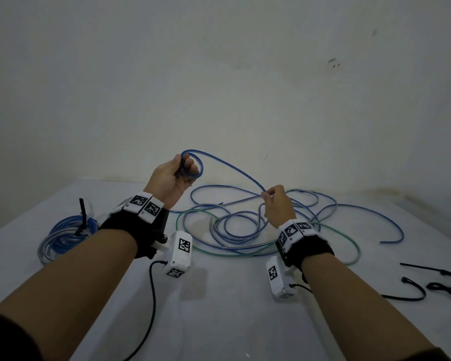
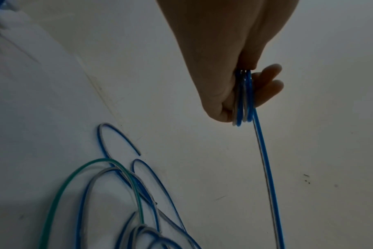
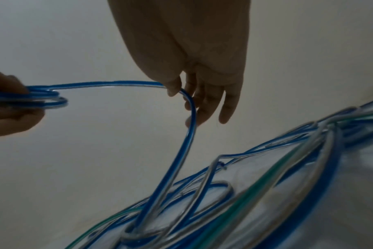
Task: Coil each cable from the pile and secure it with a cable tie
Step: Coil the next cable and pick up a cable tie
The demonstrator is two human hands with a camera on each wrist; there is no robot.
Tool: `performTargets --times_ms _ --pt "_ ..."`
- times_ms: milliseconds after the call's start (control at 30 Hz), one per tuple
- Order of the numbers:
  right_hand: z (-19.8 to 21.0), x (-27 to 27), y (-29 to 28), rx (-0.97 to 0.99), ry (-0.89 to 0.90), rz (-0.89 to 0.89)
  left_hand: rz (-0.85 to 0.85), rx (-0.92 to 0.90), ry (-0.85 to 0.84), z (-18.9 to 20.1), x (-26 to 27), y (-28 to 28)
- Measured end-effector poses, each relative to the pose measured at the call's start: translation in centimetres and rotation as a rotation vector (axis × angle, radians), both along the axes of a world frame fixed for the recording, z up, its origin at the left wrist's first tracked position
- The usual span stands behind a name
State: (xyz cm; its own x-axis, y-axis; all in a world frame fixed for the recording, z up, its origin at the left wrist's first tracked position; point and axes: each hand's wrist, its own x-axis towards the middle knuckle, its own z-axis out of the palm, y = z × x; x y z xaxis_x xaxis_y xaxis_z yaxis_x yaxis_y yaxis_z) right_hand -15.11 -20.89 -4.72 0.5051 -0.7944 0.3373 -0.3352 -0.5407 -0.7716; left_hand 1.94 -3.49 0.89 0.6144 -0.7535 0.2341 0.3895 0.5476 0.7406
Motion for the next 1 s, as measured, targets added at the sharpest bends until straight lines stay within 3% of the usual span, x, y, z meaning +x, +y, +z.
performTargets --times_ms 233,433,533,633,867,933,1000 --pt "0.8 -0.8 0.0 0.006 -0.183 0.063 0.045 0.113 -0.097 0.1 -0.6 -0.6" --pt "1.1 0.6 1.5 0.106 -0.016 0.176 0.003 -0.019 -0.172 0.8 -2.4 -1.5" --pt "0.8 0.3 2.1 0.284 -0.002 0.256 0.130 -0.068 -0.062 1.5 -2.1 -1.9" --pt "0.6 -0.5 2.1 0.400 0.017 0.228 0.305 -0.065 -0.019 1.7 -0.8 -1.9" --pt "0.0 -1.4 1.4 0.264 0.295 0.132 0.612 -0.042 -0.019 1.0 1.6 -1.4" --pt "-0.3 -1.5 1.2 0.322 0.222 0.082 0.659 -0.028 -0.062 0.7 1.9 -1.5" --pt "-0.3 -1.4 1.1 0.356 0.113 0.060 0.678 0.030 -0.222 0.2 1.3 -2.0"
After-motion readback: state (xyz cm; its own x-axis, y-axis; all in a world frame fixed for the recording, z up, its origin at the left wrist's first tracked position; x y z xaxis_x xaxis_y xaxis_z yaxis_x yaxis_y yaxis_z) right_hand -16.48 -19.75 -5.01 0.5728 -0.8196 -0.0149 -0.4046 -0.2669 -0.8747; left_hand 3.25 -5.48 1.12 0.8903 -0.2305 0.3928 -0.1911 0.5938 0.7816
